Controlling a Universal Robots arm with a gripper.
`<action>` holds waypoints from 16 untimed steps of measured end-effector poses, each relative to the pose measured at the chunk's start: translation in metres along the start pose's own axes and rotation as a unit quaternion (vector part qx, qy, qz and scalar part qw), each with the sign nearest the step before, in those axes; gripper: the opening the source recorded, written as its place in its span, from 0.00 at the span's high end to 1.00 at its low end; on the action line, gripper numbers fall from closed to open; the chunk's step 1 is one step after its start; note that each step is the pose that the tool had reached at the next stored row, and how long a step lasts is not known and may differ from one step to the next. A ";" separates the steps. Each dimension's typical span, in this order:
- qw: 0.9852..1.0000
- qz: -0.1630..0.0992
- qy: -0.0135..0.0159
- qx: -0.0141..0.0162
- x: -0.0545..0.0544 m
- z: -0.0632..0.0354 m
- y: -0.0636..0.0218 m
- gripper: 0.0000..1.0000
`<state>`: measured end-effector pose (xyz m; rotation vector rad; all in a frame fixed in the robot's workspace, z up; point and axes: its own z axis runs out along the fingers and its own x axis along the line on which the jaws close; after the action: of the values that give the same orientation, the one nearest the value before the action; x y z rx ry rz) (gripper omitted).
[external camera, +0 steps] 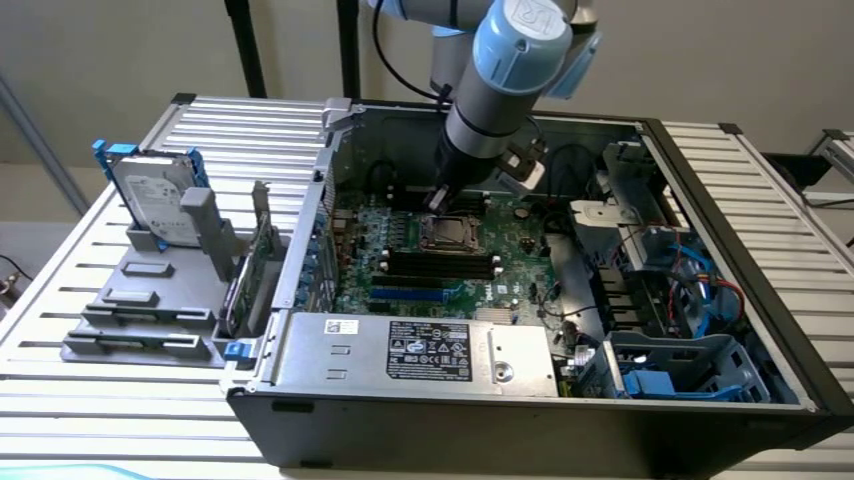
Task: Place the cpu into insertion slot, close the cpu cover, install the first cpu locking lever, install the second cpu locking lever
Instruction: 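Install the first cpu locking lever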
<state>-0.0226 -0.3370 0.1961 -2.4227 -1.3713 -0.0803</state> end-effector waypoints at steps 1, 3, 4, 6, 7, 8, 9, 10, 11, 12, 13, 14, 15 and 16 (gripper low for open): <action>1.000 0.000 -0.001 0.000 0.000 0.0000 0.0004 0.89; 1.000 0.001 -0.003 0.001 0.001 0.0001 0.0009 0.89; 1.000 0.001 -0.004 0.001 0.002 0.0001 0.0009 0.89; 1.000 0.002 -0.005 0.001 0.003 0.0004 0.0009 0.89; 1.000 0.002 -0.006 0.002 0.003 0.0005 0.0009 0.89; 1.000 0.003 -0.007 0.002 0.004 0.0006 0.0009 0.89; 1.000 0.003 -0.007 0.003 0.004 0.0008 0.0010 0.89; 1.000 0.003 -0.008 0.003 0.005 0.0008 0.0012 0.89; 1.000 0.003 -0.008 0.004 0.005 0.0008 0.0013 0.89; 1.000 0.004 -0.009 0.004 0.006 0.0009 0.0014 0.89; 1.000 0.004 -0.009 0.004 0.006 0.0011 0.0016 0.89; 1.000 0.004 -0.010 0.005 0.007 0.0012 0.0018 0.89; 1.000 0.004 -0.010 0.005 0.007 0.0012 0.0022 0.89; 1.000 0.005 -0.011 0.006 0.008 0.0011 0.0027 0.89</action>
<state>-0.0164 -0.3315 0.1960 -2.4273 -1.3658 -0.0444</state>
